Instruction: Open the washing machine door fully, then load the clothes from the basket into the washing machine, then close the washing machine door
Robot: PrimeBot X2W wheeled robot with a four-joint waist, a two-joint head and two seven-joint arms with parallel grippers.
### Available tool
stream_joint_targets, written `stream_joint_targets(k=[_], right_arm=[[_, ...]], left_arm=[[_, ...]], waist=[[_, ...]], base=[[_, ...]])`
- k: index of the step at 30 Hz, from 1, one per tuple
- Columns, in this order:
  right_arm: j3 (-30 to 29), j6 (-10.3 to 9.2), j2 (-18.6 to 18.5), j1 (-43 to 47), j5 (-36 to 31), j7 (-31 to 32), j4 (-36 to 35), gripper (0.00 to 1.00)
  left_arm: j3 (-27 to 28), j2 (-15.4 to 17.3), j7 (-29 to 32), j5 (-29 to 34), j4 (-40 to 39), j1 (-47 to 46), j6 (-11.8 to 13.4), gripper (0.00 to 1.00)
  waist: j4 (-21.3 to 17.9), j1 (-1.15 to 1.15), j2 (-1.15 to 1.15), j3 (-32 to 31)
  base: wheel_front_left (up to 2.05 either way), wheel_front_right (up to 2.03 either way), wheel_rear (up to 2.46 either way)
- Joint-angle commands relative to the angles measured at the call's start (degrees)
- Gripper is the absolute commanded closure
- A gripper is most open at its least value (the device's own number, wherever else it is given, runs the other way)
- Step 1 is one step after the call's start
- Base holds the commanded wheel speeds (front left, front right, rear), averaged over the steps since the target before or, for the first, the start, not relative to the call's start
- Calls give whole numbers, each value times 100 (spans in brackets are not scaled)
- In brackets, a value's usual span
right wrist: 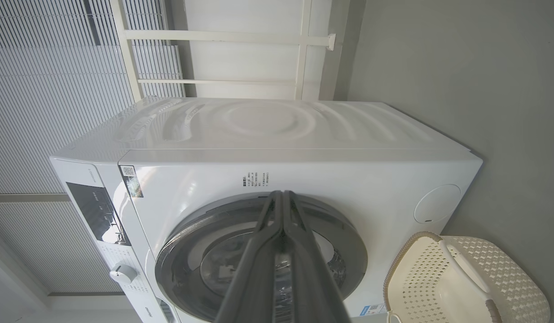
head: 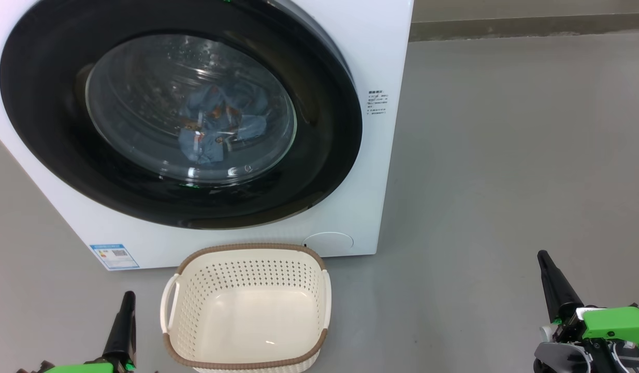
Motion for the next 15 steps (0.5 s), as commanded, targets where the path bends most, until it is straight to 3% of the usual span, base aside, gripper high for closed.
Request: stream_joint_targets(k=[1, 15], right_arm=[[103, 1, -47, -250, 24, 37, -171, 100], [100, 1, -45, -250, 22, 39, -171, 100]], left_arm=[[187, 53, 36, -46, -178, -244, 1, 100], [187, 53, 36, -46, -178, -244, 1, 100]], waist=[[0, 0, 0, 0], [0, 0, 0, 0]], base=[[0, 0, 0], [0, 0, 0]])
